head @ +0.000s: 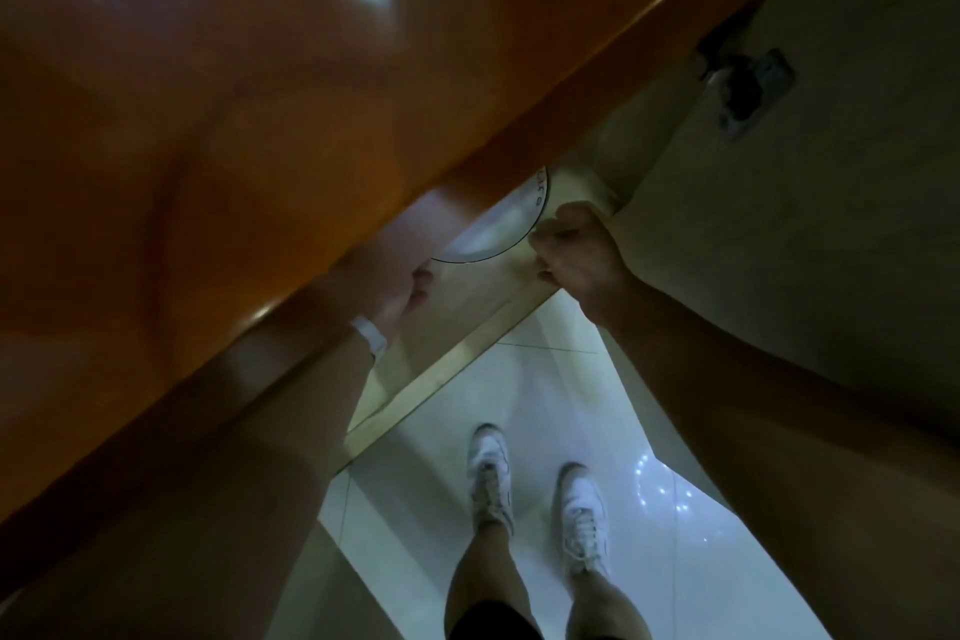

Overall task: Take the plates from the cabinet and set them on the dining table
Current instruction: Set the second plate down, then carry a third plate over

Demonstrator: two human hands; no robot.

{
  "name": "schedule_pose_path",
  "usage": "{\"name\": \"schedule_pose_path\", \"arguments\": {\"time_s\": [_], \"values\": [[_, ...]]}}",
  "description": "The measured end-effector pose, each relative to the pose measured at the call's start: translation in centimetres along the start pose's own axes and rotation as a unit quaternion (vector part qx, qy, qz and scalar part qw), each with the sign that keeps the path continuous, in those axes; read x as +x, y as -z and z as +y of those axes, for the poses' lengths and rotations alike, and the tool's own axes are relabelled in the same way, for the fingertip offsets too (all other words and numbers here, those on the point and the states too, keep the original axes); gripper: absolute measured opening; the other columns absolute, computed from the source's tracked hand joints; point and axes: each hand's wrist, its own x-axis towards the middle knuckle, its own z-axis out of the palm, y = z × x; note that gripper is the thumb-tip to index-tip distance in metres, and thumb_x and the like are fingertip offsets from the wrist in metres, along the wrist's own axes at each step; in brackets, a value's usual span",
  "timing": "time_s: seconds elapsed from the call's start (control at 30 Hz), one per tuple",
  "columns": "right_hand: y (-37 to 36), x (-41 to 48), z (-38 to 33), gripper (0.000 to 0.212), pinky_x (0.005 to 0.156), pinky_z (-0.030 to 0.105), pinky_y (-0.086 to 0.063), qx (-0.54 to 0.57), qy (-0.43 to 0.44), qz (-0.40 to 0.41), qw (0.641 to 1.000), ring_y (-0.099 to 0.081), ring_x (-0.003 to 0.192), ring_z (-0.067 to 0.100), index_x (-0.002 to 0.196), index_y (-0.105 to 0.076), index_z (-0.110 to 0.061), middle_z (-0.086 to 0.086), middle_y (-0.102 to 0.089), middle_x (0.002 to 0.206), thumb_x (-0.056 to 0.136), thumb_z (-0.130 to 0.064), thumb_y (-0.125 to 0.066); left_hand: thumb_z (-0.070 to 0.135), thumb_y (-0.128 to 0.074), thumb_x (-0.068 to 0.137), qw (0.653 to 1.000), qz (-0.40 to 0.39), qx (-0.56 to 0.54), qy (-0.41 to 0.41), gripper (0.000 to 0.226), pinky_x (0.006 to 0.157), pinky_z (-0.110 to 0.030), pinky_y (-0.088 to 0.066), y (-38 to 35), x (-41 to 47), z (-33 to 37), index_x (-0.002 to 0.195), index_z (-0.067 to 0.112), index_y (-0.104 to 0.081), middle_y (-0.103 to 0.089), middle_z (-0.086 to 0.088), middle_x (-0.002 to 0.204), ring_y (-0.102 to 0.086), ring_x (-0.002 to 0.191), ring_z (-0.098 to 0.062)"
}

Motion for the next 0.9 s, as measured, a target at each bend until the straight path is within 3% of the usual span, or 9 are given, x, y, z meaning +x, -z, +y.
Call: {"name": "schedule_pose_path", "arguments": {"time_s": [0.1,0.17,0.23,0.33,0.43,0.6,0.7,0.8,0.9], "values": [[-0.6,1.3,0.2,0.041,0.064,0.036,-0.052,0.058,-0.017,-0.011,0.998,-0.056,0.068,0.017,0.117,-0.047,-0.016,0.005,-0.059,0.088,0.081,-0.016,-0.067,0.015,-0.048,0.096,1.0,0.001,0.011,-0.008,0.008,0.052,-0.02,-0.04,-0.7,1.2,0.6,0.101,0.02,-0.052,-0.051,-0.002,0.081,-0.048,0.065,-0.011],[-0.9,2.3,0.7,0.053,0.055,0.03,-0.046,0.058,-0.022,-0.017,0.998,-0.054,0.056,0.011,0.115,-0.052,-0.017,-0.004,-0.06,0.075,0.067,-0.028,-0.071,0.012,-0.046,0.096,1.0,-0.011,0.013,-0.018,0.009,0.053,-0.02,-0.037,-1.3,1.5,0.9,0.095,0.018,-0.052,-0.049,-0.003,0.078,-0.046,0.063,-0.011],[-1.2,3.2,1.0,0.045,0.053,0.029,-0.045,0.053,-0.011,-0.019,0.998,-0.052,0.052,0.01,0.105,-0.055,-0.017,-0.006,-0.059,0.069,0.064,-0.031,-0.07,0.008,-0.045,0.096,1.0,-0.005,0.015,-0.012,0.016,0.052,-0.019,-0.039,-1.4,1.9,0.8,0.086,0.018,-0.053,-0.053,-0.003,0.075,-0.05,0.064,-0.013],[-1.8,3.4,0.5,0.028,0.05,0.026,-0.048,0.08,0.001,-0.016,0.997,-0.052,0.054,0.014,0.104,-0.056,-0.006,0.004,-0.057,0.075,0.078,-0.014,-0.064,0.006,-0.05,0.088,0.999,0.016,0.01,-0.034,0.011,0.053,-0.025,-0.042,-1.1,2.5,0.6,0.083,0.013,-0.056,-0.055,-0.013,0.074,-0.053,0.063,-0.021],[-2.1,3.8,0.6,0.017,0.058,0.029,-0.051,0.083,0.01,-0.019,0.996,-0.056,0.064,0.019,0.1,-0.054,-0.01,0.007,-0.057,0.083,0.085,-0.005,-0.061,0.0,-0.046,0.079,0.997,-0.004,-0.003,-0.081,0.021,0.058,-0.028,-0.031,-0.8,2.6,0.3,0.092,0.014,-0.055,-0.045,-0.012,0.082,-0.037,0.068,-0.022],[-2.0,3.7,0.7,0.027,0.053,0.026,-0.049,0.079,0.019,-0.031,0.996,-0.059,0.07,0.021,0.1,-0.049,-0.018,0.008,-0.058,0.093,0.085,0.004,-0.053,-0.009,-0.038,0.074,0.995,-0.009,-0.022,-0.097,0.028,0.058,-0.033,-0.02,-1.3,1.5,0.1,0.088,0.011,-0.052,-0.036,-0.013,0.08,-0.024,0.062,-0.016],[-1.7,2.9,1.3,0.031,0.056,0.023,-0.054,0.074,0.027,-0.013,0.997,-0.061,0.081,0.018,0.106,-0.045,-0.019,-0.002,-0.057,0.095,0.085,0.003,-0.052,-0.009,-0.042,0.082,0.996,0.017,-0.017,-0.089,0.028,0.052,-0.028,-0.038,-1.8,0.6,-0.5,0.085,0.013,-0.057,-0.047,-0.014,0.075,-0.037,0.059,-0.017],[-1.3,1.8,2.6,0.04,0.072,0.032,-0.059,0.074,0.036,-0.006,0.997,-0.058,0.095,0.016,0.116,-0.04,-0.017,-0.006,-0.055,0.102,0.084,0.002,-0.053,-0.005,-0.048,0.088,0.997,0.035,-0.023,-0.067,0.03,0.058,-0.021,-0.052,-2.3,-0.7,-1.3,0.103,0.02,-0.058,-0.062,0.001,0.089,-0.056,0.072,-0.013],[-0.7,-0.3,4.1,0.043,0.065,0.031,-0.057,0.108,0.024,-0.004,0.994,-0.058,0.085,0.011,0.119,-0.041,-0.021,-0.008,-0.055,0.1,0.086,0.003,-0.056,-0.007,-0.051,0.089,0.996,0.035,-0.06,-0.051,0.039,0.064,-0.023,-0.054,-2.7,-2.2,-2.2,0.122,0.013,-0.051,-0.062,-0.001,0.106,-0.062,0.088,-0.014]]}}
